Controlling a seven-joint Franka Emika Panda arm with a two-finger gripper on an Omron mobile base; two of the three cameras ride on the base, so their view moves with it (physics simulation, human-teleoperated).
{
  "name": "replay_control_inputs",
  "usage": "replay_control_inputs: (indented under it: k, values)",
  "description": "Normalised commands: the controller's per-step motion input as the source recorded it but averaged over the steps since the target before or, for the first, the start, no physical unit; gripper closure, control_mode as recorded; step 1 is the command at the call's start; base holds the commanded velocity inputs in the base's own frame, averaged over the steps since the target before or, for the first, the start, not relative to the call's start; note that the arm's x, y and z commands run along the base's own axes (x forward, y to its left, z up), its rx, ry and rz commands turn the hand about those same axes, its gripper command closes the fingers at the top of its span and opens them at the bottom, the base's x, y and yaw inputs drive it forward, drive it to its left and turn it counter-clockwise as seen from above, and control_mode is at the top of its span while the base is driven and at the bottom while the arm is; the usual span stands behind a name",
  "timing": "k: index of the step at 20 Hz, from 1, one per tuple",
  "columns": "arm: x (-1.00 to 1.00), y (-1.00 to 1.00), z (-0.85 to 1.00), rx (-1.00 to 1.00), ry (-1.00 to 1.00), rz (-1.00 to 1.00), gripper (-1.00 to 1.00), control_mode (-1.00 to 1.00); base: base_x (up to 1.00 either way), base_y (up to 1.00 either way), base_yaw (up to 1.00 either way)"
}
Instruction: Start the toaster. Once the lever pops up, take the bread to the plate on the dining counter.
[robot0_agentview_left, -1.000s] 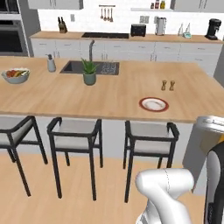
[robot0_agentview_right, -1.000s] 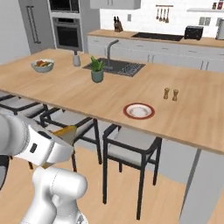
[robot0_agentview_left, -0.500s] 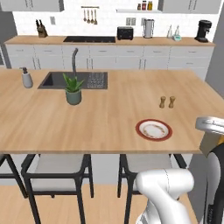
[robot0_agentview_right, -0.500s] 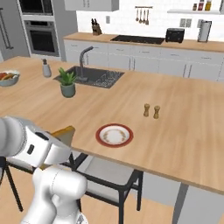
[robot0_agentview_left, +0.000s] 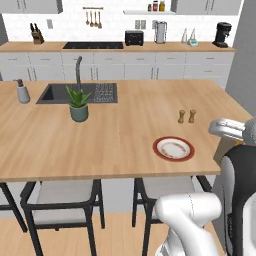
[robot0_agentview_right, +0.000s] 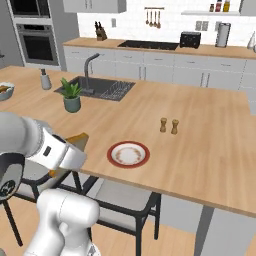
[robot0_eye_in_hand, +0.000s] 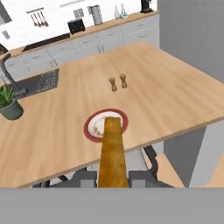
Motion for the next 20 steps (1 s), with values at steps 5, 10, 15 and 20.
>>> replay_control_inputs:
  k: [5, 10, 15, 20]
  values:
    - [0.98, -0.08, -0.01, 0.33, 0.0, 0.23, 1.0, -1.0, 0.0, 0.0, 0.0]
    - [1.0, -0.05, -0.55, 0.08, 0.0, 0.25, 1.0, -1.0, 0.0, 0.0, 0.0]
    - [1.0, -0.39, -0.96, 0.06, 0.0, 0.22, 1.0, -1.0, 0.0, 0.0, 0.0]
    - [1.0, -0.28, -0.66, 0.06, 0.12, 0.25, 1.0, -1.0, 0.0, 0.0, 0.0]
